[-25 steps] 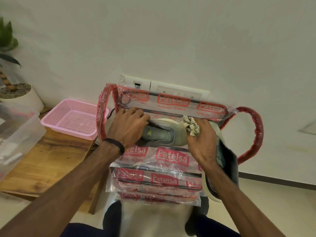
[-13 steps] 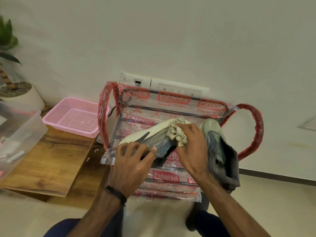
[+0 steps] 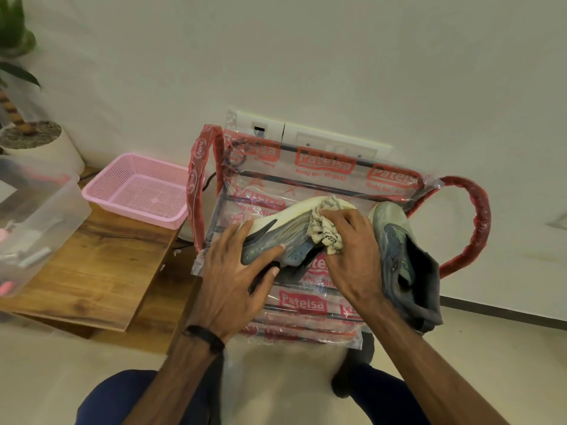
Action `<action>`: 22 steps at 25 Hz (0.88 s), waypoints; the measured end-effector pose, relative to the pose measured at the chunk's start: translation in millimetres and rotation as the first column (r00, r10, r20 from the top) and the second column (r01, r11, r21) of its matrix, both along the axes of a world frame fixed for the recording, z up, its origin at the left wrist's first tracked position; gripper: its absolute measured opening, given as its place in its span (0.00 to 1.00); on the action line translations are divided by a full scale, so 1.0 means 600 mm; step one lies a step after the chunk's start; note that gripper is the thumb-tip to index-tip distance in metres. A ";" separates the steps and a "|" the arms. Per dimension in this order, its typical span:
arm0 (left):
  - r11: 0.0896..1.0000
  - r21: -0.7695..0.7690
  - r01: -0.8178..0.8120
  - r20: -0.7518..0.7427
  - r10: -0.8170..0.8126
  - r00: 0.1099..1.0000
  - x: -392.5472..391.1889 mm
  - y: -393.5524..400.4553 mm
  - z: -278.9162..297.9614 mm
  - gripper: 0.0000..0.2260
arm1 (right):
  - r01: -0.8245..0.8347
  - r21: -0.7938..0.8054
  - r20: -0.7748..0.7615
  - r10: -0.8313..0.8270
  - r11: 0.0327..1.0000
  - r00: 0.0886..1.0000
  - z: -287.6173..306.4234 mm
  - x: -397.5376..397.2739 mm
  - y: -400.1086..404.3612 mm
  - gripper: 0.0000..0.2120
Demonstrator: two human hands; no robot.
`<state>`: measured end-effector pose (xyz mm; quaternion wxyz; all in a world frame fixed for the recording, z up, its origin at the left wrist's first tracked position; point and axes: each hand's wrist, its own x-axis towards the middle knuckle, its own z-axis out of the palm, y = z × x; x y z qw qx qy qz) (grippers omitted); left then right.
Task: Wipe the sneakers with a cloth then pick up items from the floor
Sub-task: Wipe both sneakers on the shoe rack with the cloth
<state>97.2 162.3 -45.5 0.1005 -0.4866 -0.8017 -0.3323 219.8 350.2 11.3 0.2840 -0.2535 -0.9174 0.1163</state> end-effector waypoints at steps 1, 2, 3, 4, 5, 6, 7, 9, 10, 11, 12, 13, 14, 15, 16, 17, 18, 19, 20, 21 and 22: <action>1.000 0.011 0.025 0.056 -0.026 0.998 -0.007 -0.007 0.004 0.25 | -0.008 0.010 0.005 0.008 1.000 1.000 0.000 0.001 -0.005 0.30; 0.999 0.025 0.036 0.123 -0.039 0.992 -0.013 -0.012 0.006 0.30 | -0.010 0.013 0.009 0.010 1.000 1.000 -0.001 0.001 -0.015 0.30; 0.999 0.040 0.029 0.179 -0.035 0.983 -0.017 -0.016 0.007 0.33 | -0.012 0.009 0.012 0.012 1.000 1.000 -0.004 0.000 -0.030 0.29; 0.998 0.061 0.011 0.219 -0.024 0.975 -0.019 -0.020 0.005 0.36 | -0.027 0.003 0.021 0.027 1.000 0.999 -0.010 -0.002 -0.050 0.27; 0.996 0.088 -0.003 0.251 -0.019 0.968 -0.021 -0.023 0.003 0.38 | -0.068 0.011 0.040 0.068 0.998 0.997 -0.017 -0.004 -0.073 0.26; 0.993 0.116 -0.009 0.279 -0.024 0.960 -0.023 -0.025 0.001 0.38 | -0.142 0.041 0.074 0.138 0.989 0.988 -0.026 -0.003 -0.092 0.26; 0.990 0.137 -0.014 0.299 -0.027 0.954 -0.024 -0.026 -0.001 0.38 | -0.227 0.102 0.128 0.214 0.969 0.968 -0.032 0.000 -0.101 0.28; 0.987 0.153 -0.044 0.318 -0.007 0.948 -0.021 -0.021 0.000 0.37 | -0.323 0.224 0.233 0.271 0.919 0.934 -0.023 0.004 -0.078 0.30; 0.985 0.158 -0.064 0.327 0.009 0.945 -0.019 -0.018 0.001 0.36 | -0.280 0.250 0.224 0.226 0.927 0.948 -0.016 0.003 -0.054 0.29; 0.983 0.165 -0.077 0.330 0.018 0.944 -0.017 -0.014 0.001 0.35 | -0.172 0.231 0.170 0.134 0.958 0.976 -0.008 0.003 -0.033 0.28; 0.982 0.170 -0.086 0.321 0.028 0.947 -0.013 -0.009 -0.001 0.34 | -0.055 0.155 0.103 0.039 0.986 0.994 -0.002 0.004 -0.021 0.27; 0.981 0.169 -0.097 0.303 0.042 0.952 -0.009 -0.007 -0.002 0.34 | -0.003 0.098 0.063 -0.003 0.995 0.998 -0.002 0.004 -0.023 0.27; 0.981 0.164 -0.105 0.279 0.056 0.959 -0.007 -0.006 -0.004 0.33 | -0.034 0.111 0.068 0.027 0.993 0.997 -0.008 0.003 -0.036 0.27; 0.982 0.155 -0.104 0.246 0.064 0.967 -0.010 -0.007 -0.006 0.33 | -0.140 0.167 0.116 0.121 0.976 0.986 -0.019 0.005 -0.056 0.28; 0.987 0.134 -0.088 0.206 0.059 0.977 -0.013 -0.009 -0.008 0.34 | -0.270 0.217 0.191 0.230 0.938 0.954 -0.031 0.012 -0.072 0.29; 0.993 0.097 -0.061 0.170 0.044 0.984 -0.015 -0.012 -0.010 0.36 | -0.349 0.251 0.236 0.292 0.903 0.927 -0.036 0.019 -0.076 0.30; 0.999 0.045 -0.028 0.141 0.022 0.990 -0.017 -0.016 -0.011 0.39 | -0.358 0.254 0.239 0.300 0.899 0.924 -0.033 0.020 -0.067 0.30; 1.000 -0.015 0.010 0.121 -0.008 0.993 -0.018 -0.020 -0.013 0.44 | -0.296 0.225 0.192 0.255 0.928 0.948 -0.029 0.016 -0.053 0.29; 0.996 -0.070 0.051 0.113 -0.043 0.993 -0.016 -0.022 -0.015 0.48 | -0.190 0.170 0.113 0.172 0.967 0.979 -0.027 0.012 -0.039 0.26; 0.991 -0.106 0.079 0.119 -0.066 0.991 -0.015 -0.023 -0.016 0.52 | -0.093 0.099 0.040 0.090 0.991 0.995 -0.024 0.007 -0.035 0.24; 0.990 -0.115 0.084 0.128 -0.070 0.989 -0.014 -0.023 -0.018 0.54 | -0.055 0.057 -0.006 0.055 0.997 0.998 -0.024 0.002 -0.042 0.23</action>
